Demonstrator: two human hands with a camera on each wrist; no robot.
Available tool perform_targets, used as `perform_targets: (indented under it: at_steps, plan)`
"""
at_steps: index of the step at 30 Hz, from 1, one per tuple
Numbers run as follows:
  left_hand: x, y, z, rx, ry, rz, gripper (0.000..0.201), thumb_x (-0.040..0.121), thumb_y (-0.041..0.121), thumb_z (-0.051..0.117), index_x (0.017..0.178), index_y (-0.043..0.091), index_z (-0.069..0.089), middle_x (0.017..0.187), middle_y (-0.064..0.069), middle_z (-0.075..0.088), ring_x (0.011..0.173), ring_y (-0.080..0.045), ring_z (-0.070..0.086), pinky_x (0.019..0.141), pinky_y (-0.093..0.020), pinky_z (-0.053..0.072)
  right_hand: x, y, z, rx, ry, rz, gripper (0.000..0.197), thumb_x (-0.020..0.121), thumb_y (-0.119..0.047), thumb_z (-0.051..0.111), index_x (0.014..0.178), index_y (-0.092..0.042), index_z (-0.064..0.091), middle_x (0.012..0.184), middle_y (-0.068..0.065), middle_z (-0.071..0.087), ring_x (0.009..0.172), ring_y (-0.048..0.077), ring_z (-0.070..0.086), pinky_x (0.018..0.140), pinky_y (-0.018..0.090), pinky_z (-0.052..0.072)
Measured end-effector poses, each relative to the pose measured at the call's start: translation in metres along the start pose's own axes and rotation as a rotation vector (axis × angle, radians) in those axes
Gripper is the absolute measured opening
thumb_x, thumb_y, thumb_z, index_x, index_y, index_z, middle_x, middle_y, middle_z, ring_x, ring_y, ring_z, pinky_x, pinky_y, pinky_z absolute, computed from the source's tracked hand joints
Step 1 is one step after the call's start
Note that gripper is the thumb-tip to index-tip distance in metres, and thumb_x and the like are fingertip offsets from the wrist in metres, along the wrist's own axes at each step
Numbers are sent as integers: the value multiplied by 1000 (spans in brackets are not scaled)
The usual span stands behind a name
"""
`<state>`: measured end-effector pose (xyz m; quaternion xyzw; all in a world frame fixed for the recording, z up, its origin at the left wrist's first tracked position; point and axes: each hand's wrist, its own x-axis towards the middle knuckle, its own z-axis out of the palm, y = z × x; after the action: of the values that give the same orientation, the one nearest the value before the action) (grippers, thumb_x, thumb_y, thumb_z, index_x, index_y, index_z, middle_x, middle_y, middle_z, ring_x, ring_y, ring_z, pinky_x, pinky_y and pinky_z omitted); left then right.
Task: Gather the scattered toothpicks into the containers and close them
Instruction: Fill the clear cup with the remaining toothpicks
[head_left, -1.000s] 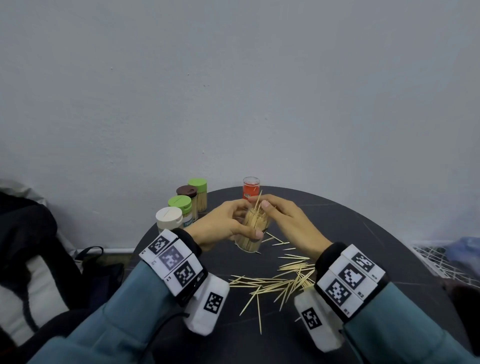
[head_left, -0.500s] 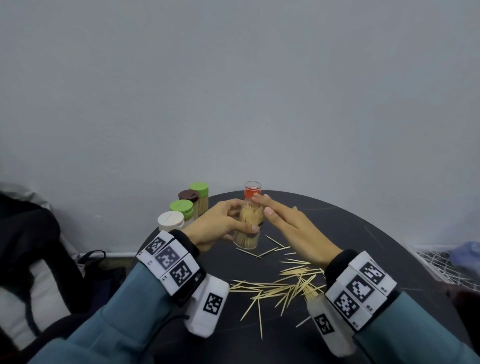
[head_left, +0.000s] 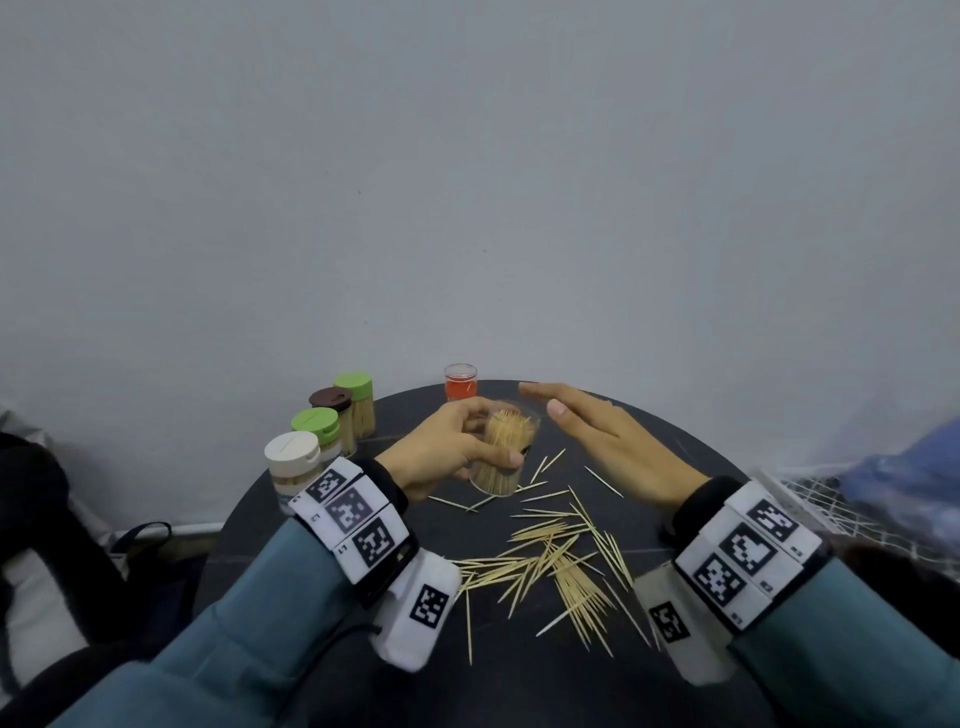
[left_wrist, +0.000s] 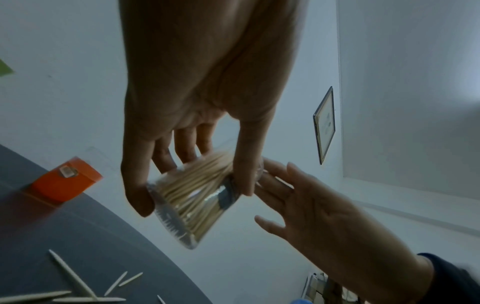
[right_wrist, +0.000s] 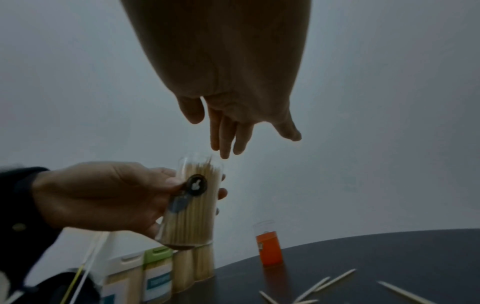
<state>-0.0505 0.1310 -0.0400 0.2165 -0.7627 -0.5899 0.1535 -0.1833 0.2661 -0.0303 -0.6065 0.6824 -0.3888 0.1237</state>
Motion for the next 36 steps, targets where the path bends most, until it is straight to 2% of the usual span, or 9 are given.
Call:
perform_targets:
  at_steps: [2,5,11,18,23,26,30,33,36]
  plan:
    - [4,3,8,-4,-3,0,51,77,1,74,120,19,55,106,0,67,104,-17,61,83,-36,48,-6,10,-13,-45,4,45,39,97,-39,35,133,-29,46,135,-13,50,124,2,44,114,41,26]
    - [10,8,20,-19,-18,7,51,76,0,73,121,17,54,104,2,67,102,-16,61,82,-34,50,-18,28,-31,-218,-78,186,39,97,-25,46,136,-19,42,141,-3,46,128,8,42,108,23,30]
    - [16,15,46,-9,-74,40,53,77,1,73,124,16,53,114,-3,64,104,-14,60,74,-26,50,-38,59,-47,-569,-463,505,63,89,-27,61,143,-24,28,145,6,35,126,22,42,102,29,35]
    - [17,12,63,5,-115,58,53,76,2,74,122,19,56,111,-5,64,104,-15,60,84,-33,51,-39,76,-39,-729,-567,539,61,84,-13,65,138,-25,39,137,8,42,124,25,45,99,33,40]
    - [14,11,61,19,-112,87,48,78,12,74,122,21,57,112,-1,64,104,-12,60,79,-27,51,-36,84,-41,-627,-464,532,43,80,-11,68,119,-22,53,125,3,54,114,22,55,93,34,48]
    - [10,11,57,5,-98,101,42,82,18,70,122,18,57,111,0,67,101,-12,63,75,-25,52,-33,77,-40,-402,-197,420,25,92,-24,55,116,-19,50,116,3,61,104,18,58,91,31,45]
    - [6,12,49,-42,-93,112,35,88,14,62,122,12,55,107,0,66,90,-5,64,64,-15,50,-24,35,-43,99,166,254,20,99,-31,38,108,-20,52,92,-1,58,66,16,61,66,27,45]
    - [4,14,45,-71,-67,110,36,89,12,61,122,11,49,105,-1,65,83,-4,65,60,-15,51,-16,11,-40,132,170,141,23,99,-31,37,109,-19,54,91,5,58,65,13,55,64,23,42]
    - [3,14,40,-58,-57,113,37,89,12,61,123,12,47,109,-7,65,83,-8,66,65,-20,55,-7,-1,-32,32,111,113,30,99,-33,36,117,-16,52,86,-7,55,70,7,50,75,28,44]
